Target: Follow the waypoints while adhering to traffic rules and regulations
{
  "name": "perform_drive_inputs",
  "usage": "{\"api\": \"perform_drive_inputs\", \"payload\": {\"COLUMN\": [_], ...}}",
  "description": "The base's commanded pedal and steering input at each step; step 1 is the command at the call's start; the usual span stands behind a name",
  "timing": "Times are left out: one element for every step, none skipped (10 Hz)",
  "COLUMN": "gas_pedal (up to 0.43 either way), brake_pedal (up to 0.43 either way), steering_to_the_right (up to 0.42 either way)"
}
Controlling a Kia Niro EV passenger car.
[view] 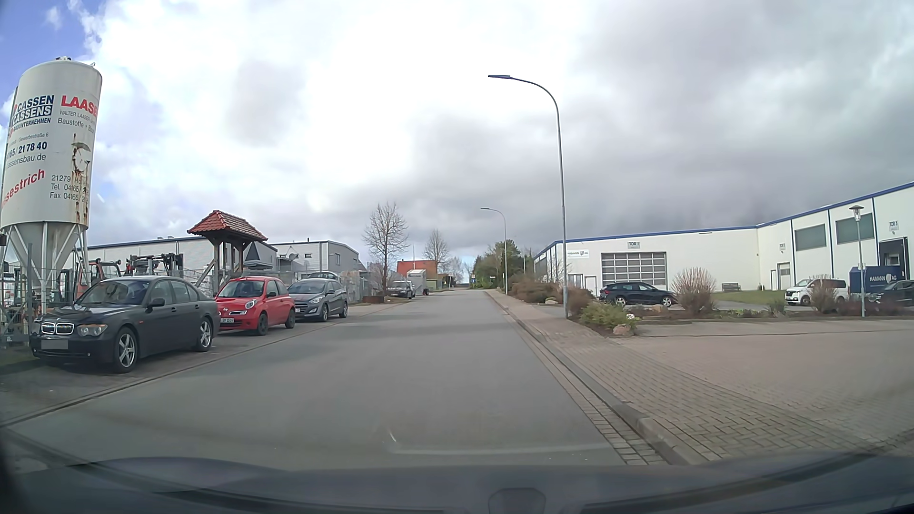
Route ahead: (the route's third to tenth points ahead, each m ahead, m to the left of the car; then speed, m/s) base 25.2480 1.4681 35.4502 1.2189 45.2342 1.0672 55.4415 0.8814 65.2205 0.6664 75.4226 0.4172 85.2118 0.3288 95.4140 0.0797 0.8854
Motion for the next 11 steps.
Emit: {"api": "perform_drive_inputs", "payload": {"gas_pedal": [0.0,0.0,0.0,0.0,0.0,0.0,0.0,0.0,0.0,0.0,0.0], "brake_pedal": [0.0,0.0,0.0,0.0,0.0,0.0,0.0,0.0,0.0,0.0,0.0], "steering_to_the_right": [0.002,0.002,0.002,0.002,0.002,0.002,0.002,0.002,0.002,0.002,0.002]}}
